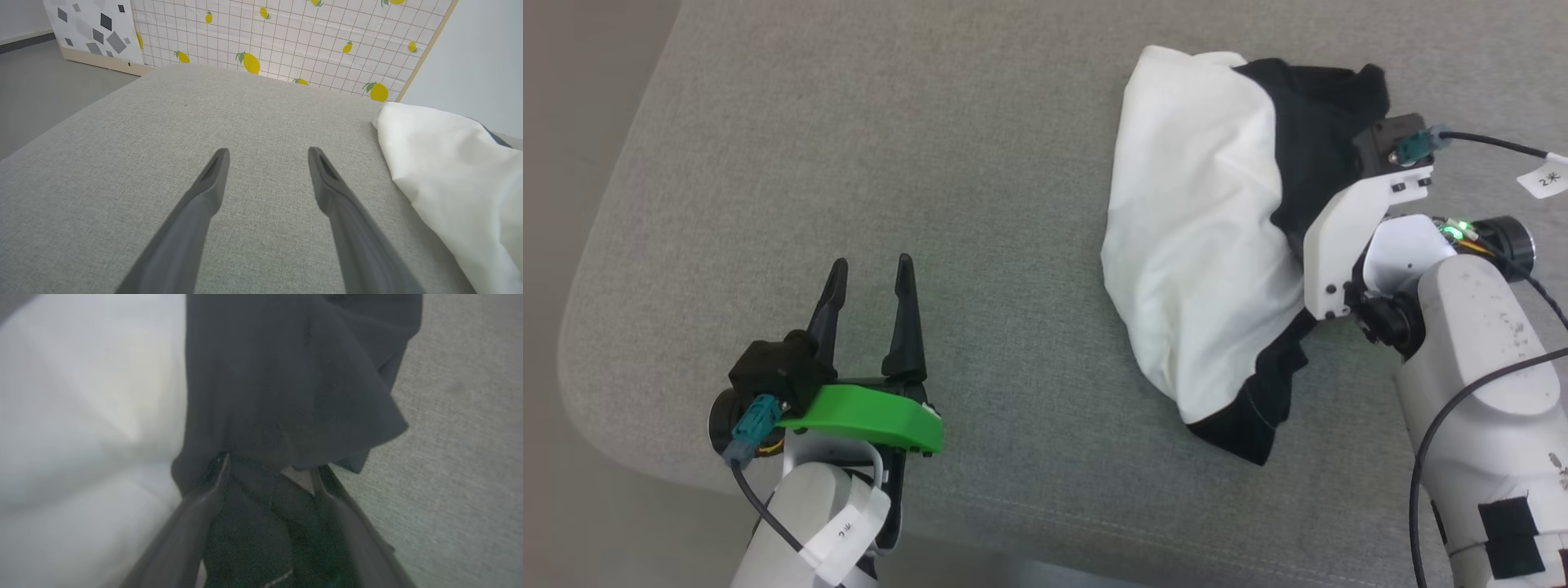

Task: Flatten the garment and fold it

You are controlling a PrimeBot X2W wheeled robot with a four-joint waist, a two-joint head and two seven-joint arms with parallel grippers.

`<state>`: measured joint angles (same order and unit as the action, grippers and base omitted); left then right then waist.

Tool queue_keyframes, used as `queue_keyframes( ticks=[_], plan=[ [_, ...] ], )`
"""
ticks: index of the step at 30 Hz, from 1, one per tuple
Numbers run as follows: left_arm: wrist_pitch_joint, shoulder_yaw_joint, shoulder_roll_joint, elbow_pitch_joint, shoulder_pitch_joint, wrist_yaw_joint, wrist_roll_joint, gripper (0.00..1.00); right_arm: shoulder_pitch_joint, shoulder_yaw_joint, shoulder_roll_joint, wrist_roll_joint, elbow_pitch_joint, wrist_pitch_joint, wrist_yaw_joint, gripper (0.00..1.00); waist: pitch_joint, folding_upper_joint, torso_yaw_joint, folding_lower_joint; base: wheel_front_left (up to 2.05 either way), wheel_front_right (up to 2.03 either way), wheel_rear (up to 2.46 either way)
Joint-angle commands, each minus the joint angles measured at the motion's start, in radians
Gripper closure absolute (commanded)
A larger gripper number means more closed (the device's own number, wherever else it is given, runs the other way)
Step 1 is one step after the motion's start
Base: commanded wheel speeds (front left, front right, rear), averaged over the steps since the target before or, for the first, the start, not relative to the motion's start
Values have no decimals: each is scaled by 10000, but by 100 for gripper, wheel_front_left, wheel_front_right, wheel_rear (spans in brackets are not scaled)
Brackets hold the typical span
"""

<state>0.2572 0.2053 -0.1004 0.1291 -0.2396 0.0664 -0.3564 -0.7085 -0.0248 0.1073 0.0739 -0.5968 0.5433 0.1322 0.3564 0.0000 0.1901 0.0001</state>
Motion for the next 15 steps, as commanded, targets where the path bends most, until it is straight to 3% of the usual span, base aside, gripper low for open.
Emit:
queue_keyframes(
  ticks=[1, 3, 4, 6, 15],
  plan=[
    [45, -48, 69, 48, -176, -84, 63, 0, -147, -40, 4, -58, -160, -56, -15, 0, 323, 0, 277, -1, 0, 0, 0],
    [45, -113, 130, 82, -221, -139, 110, 0, -222, -120, -1, -44, -314, -117, -15, 0, 366, 0, 257, -1, 0, 0, 0],
    [45, -158, 160, 109, -236, -163, 132, 0, -254, -162, -12, -18, -396, -146, -15, 55, 364, 0, 223, -1, 0, 0, 0],
    [45, -221, 199, 175, -253, -214, 190, 0, -311, -293, -34, 37, -492, -248, -15, 100, 326, 0, 128, -1, 0, 0, 0],
    [45, -475, 305, 459, -87, -472, 316, 0, -159, -951, 382, 1087, 159, -790, -15, 100, -570, 0, -495, -1, 0, 0, 0]
  ],
)
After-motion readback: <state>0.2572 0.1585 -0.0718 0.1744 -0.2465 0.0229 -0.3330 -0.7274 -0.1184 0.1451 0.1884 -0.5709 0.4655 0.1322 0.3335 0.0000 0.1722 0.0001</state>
